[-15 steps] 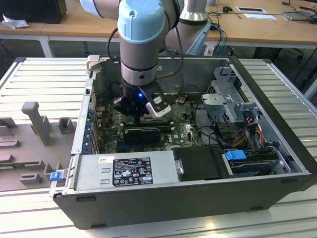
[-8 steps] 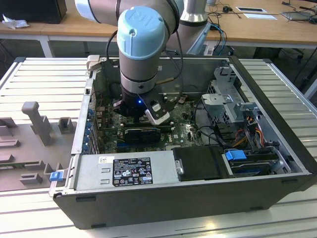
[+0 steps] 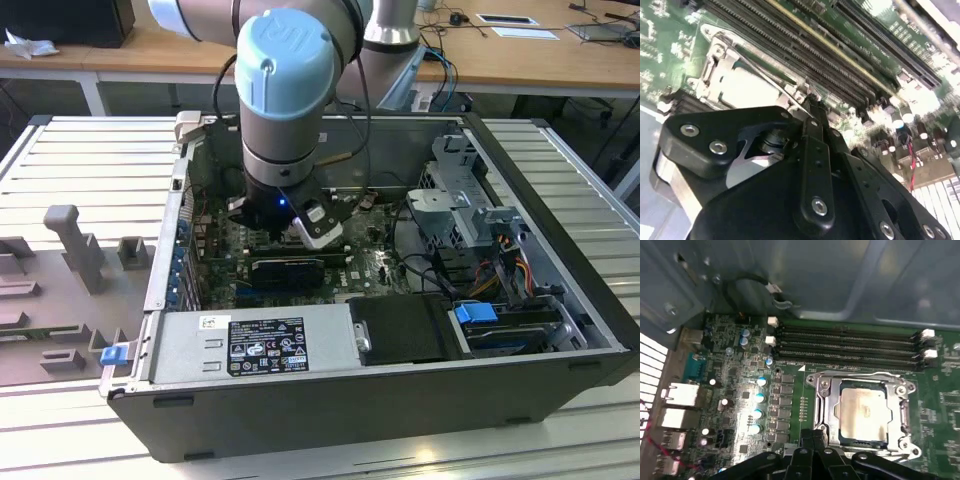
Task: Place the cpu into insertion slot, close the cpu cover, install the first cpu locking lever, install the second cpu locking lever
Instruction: 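Install the second cpu locking lever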
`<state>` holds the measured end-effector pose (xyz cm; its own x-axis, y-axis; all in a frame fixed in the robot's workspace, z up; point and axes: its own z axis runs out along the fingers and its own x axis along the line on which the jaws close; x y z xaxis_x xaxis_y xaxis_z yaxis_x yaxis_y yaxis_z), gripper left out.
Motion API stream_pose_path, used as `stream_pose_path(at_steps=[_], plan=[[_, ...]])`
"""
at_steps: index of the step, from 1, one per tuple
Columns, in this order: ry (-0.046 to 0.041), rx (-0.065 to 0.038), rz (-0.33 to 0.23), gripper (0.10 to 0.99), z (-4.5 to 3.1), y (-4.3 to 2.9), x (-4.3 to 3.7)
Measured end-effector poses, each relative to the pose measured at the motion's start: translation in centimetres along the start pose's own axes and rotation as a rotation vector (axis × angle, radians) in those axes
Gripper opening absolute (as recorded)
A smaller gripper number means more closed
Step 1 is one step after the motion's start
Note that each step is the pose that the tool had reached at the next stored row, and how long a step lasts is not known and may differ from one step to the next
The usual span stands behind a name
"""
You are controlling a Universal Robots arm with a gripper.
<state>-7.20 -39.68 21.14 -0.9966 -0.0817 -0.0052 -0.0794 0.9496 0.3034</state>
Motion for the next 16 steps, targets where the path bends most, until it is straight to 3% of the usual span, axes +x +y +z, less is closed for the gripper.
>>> stream_pose_path(at_steps=[5, 6, 12, 16], plan=[[-0.0001, 0.0, 0.0, 0.106, -3.01, 0.97, -0.05], [0.0, 0.0, 0.0, 0.106, -3.06, 0.98, -0.18], [0.0046, -0.001, 0.001, 0.106, -3.12, 0.76, -3.0], [0.0097, -0.001, 0.004, 0.106, -3.15, 0.35, -3.38]])
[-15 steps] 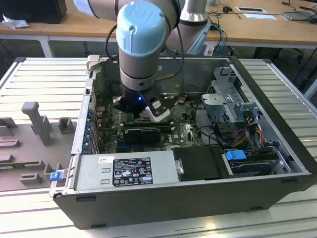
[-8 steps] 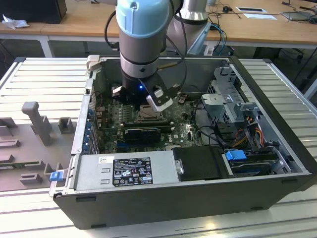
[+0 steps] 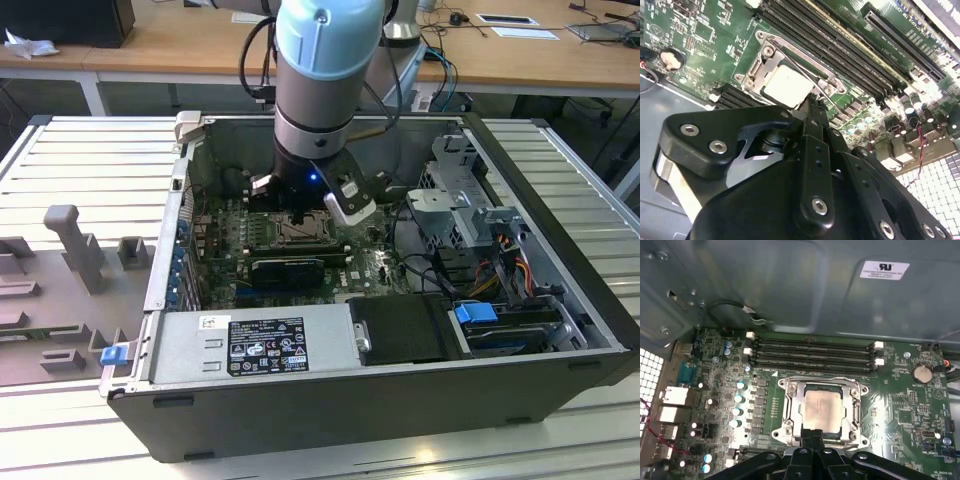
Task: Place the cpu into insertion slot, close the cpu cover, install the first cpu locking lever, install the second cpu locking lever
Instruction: 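Install the second cpu locking lever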
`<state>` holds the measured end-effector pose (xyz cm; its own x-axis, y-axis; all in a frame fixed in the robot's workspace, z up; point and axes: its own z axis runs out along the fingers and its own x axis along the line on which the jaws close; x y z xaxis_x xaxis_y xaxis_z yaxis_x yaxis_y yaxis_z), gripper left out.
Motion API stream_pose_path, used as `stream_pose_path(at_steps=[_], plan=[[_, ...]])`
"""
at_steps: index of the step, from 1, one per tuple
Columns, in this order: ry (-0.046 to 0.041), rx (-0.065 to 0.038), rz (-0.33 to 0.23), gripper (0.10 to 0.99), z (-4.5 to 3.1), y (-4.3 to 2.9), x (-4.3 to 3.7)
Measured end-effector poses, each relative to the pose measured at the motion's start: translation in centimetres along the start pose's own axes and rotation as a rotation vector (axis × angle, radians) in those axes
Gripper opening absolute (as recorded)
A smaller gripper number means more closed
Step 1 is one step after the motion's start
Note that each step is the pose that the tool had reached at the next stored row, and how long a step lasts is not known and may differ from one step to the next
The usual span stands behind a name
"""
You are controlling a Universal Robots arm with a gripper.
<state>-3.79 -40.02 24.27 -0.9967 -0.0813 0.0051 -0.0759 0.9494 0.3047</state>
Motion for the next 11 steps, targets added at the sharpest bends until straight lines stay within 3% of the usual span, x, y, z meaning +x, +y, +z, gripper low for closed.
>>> stream_pose_path(at_steps=[2, 6, 9, 11], plan=[[0.0057, -0.001, 0.003, 0.106, -0.08, -0.39, -0.22], [0.0064, -0.001, 0.003, 0.106, -0.06, -0.98, -0.13], [0.0063, -0.001, 0.003, 0.106, 0.33, -1.41, 1.46], [0.0064, 0.0, 0.003, 0.106, 0.66, -1.52, 1.62]])
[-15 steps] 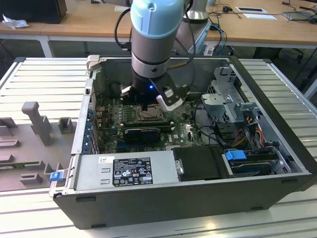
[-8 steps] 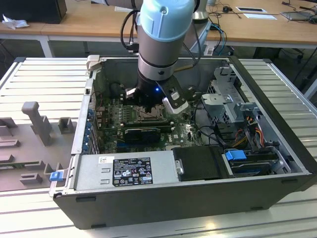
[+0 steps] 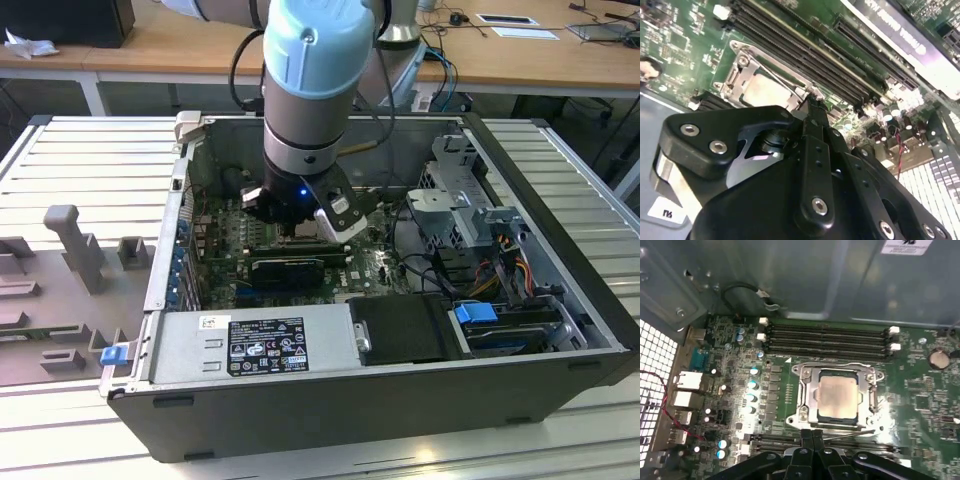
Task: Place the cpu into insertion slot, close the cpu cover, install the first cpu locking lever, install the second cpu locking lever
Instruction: 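Install the second cpu locking lever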
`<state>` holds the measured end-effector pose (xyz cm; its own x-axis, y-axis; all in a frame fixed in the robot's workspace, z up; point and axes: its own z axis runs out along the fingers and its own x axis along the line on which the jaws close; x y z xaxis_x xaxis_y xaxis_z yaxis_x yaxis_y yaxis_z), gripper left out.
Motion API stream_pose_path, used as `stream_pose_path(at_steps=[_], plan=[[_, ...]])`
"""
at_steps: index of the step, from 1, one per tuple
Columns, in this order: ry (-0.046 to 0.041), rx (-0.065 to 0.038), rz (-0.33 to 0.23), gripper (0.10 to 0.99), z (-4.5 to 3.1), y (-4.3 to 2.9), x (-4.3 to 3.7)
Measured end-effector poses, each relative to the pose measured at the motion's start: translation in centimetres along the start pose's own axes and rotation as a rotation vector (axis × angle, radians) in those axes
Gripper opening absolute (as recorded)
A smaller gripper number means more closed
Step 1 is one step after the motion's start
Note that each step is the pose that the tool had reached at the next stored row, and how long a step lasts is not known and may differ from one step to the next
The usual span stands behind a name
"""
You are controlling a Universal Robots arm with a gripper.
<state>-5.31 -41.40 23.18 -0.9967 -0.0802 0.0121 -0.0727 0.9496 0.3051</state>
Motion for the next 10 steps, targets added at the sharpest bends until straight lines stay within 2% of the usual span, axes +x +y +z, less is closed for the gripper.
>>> stream_pose_path(at_steps=[4, 6, 8, 10], plan=[[0.0, 0.0, 0.0, 0.106, 1.45, -0.43, 0.35], [0.0001, 0.0, 0.0, 0.106, 2.27, -0.65, 0.86], [-0.0001, -0.001, 0.0, 0.106, 2.74, -0.78, 1.06], [-0.0002, -0.004, 0.0, 0.106, 2.85, -0.8, 1.24]])
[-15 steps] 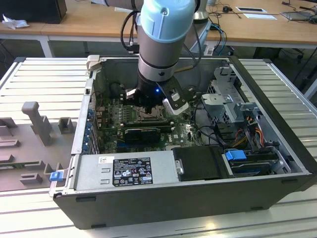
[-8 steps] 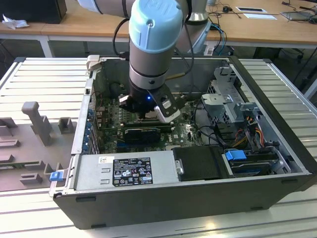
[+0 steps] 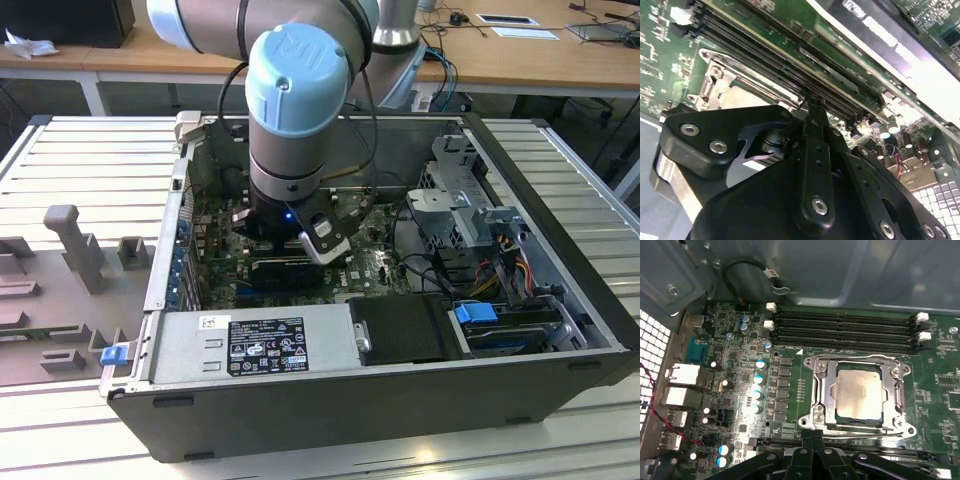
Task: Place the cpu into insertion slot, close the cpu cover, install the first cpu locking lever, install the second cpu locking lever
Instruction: 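Install the second cpu locking lever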
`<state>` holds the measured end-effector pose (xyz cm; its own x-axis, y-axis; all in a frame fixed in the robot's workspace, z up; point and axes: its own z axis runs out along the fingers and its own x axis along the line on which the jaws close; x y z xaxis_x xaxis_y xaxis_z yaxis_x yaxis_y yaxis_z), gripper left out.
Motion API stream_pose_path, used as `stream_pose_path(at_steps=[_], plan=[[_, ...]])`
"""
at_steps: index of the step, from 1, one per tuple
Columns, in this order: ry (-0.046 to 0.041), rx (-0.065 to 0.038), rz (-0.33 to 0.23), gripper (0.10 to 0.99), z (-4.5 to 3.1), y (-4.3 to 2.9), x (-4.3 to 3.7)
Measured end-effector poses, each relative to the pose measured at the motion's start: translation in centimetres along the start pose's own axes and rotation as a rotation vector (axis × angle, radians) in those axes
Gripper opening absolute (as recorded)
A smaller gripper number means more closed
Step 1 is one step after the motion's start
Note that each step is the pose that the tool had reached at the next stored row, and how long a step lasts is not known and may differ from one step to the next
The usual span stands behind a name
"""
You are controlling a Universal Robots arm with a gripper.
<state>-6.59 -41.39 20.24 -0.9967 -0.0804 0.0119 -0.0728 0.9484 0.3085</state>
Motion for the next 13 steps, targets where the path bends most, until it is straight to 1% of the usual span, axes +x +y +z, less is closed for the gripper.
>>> stream_pose_path(at_steps=[1, 3, 5, 8, 11, 13], plan=[[-0.0001, -0.002, 0.0, 0.106, 0.06, -0.01, 0.03], [-0.0008, -0.01, 0.0, 0.106, 0.22, -0.06, 0.12], [-0.0009, -0.013, -0.001, 0.106, 0.29, -0.05, 0.15], [-0.0016, -0.023, -0.001, 0.106, 0.59, 0.14, 0.13], [-0.002, -0.028, -0.001, 0.106, 0.71, 0.22, 0.14], [-0.0027, -0.035, -0.001, 0.106, 0.88, 0.23, 0.21]])
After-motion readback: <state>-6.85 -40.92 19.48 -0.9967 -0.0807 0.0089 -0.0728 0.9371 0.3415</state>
